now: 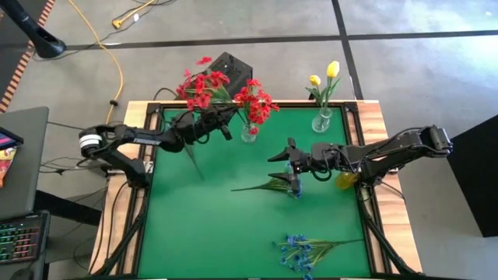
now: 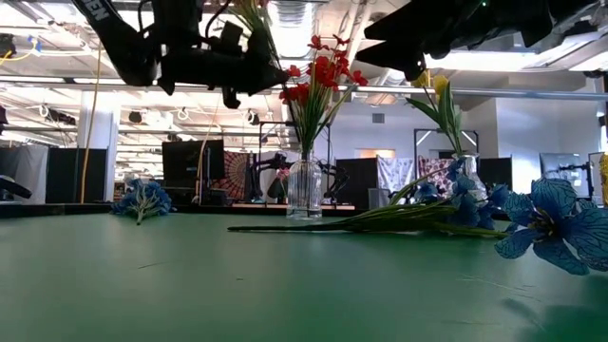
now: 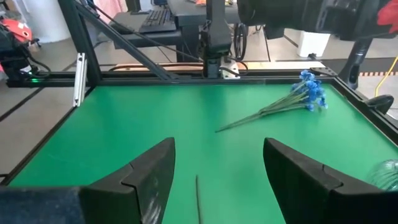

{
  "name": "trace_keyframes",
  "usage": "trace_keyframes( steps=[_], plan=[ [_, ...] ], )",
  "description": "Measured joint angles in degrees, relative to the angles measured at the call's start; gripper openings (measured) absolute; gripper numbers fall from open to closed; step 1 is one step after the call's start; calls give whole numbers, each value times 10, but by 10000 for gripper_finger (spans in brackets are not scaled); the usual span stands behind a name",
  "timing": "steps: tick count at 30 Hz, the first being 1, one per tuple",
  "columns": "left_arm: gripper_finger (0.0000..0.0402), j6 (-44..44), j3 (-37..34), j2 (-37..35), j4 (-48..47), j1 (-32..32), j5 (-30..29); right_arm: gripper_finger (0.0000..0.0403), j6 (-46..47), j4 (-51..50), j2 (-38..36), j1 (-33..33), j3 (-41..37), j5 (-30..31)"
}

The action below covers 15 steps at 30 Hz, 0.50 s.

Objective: Sort flowers into vase by color
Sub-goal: Put the red flowers into the left white transparent vase

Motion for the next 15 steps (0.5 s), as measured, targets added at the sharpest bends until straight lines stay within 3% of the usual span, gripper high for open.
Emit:
trace_keyframes(
  steps=[15],
  plan=[
    [0, -18, 0, 6, 3, 14, 25, 270, -9, -5, 0, -1, 0, 0]
  ],
)
